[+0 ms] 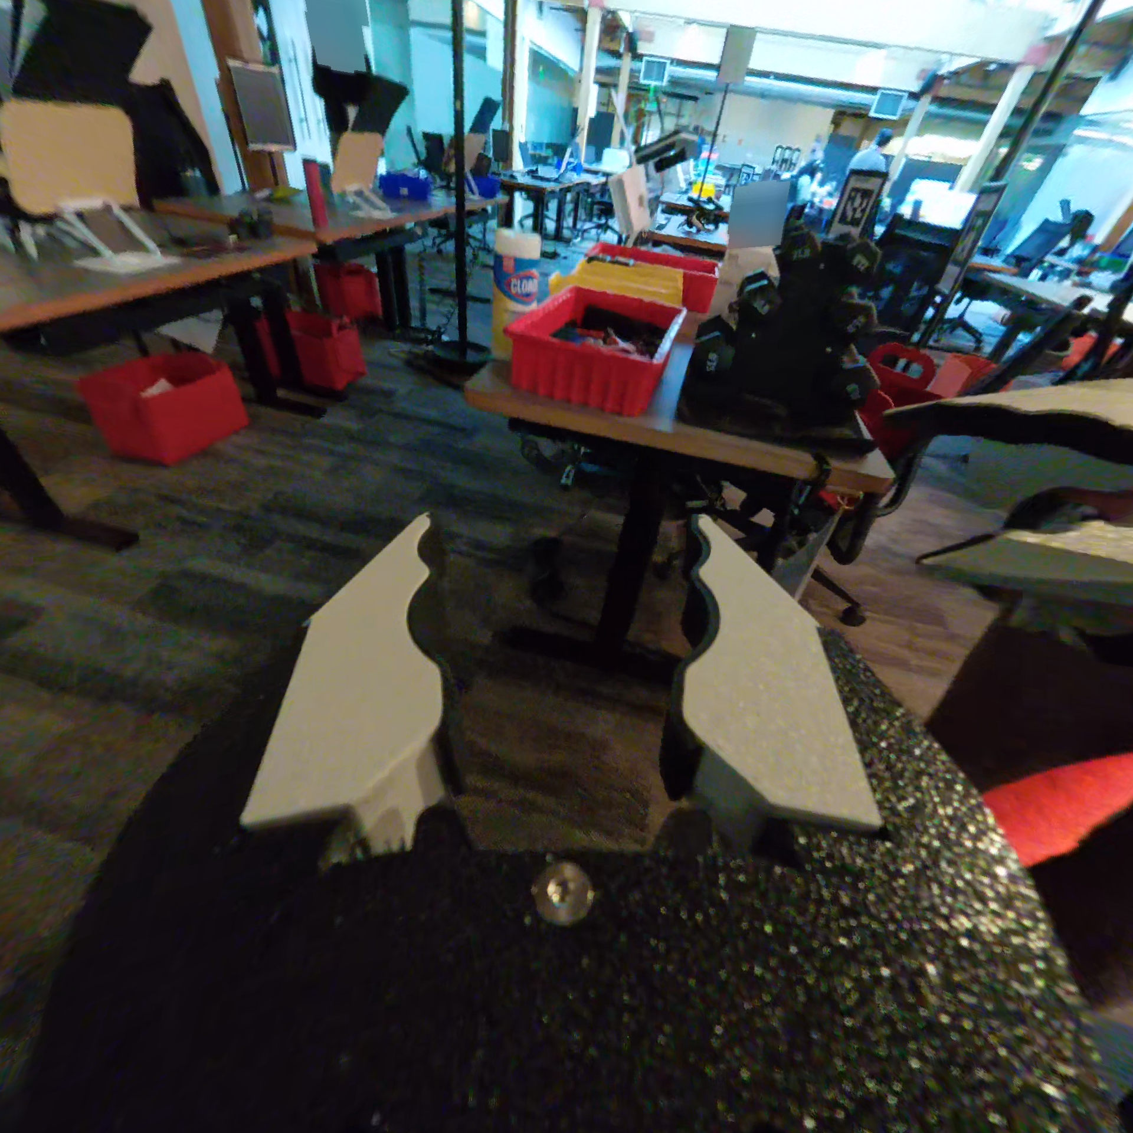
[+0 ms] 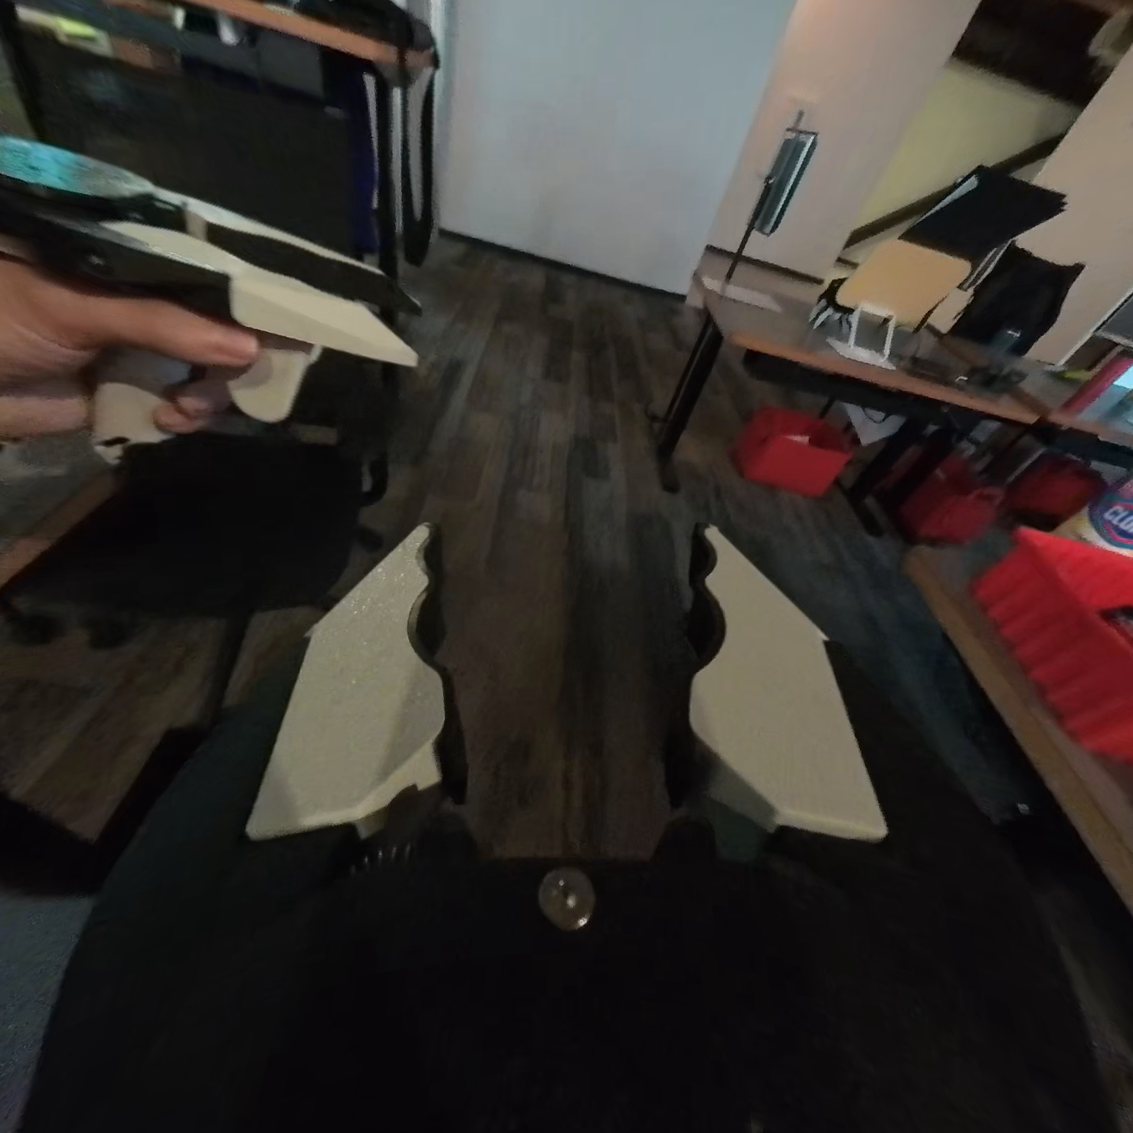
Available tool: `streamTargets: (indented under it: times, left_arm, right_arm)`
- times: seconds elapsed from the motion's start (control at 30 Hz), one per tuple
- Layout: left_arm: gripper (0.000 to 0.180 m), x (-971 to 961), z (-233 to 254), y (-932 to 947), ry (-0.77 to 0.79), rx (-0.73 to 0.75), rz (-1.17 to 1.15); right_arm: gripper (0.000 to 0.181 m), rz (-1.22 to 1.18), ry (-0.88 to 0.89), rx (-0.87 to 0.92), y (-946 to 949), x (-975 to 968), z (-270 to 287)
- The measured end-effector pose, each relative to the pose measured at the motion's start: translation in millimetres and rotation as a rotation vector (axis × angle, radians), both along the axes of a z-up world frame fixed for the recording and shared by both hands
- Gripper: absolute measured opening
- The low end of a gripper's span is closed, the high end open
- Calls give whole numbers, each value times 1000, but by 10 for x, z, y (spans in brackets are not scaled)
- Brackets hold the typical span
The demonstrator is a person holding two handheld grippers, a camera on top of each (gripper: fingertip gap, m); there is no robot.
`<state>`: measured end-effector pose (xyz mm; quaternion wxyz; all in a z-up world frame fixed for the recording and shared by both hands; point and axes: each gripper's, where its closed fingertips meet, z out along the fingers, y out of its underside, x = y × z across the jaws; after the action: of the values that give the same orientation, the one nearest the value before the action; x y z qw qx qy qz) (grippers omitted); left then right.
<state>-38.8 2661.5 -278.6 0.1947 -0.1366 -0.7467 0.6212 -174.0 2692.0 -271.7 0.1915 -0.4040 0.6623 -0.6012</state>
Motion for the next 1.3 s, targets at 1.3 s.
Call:
streamTargets:
  times: [1.3]
  left_arm:
    - [129, 3421, -253, -7459, -34, 80, 295]
  right_arm:
    - [152, -46, -28, 190, -8128, 2753, -480]
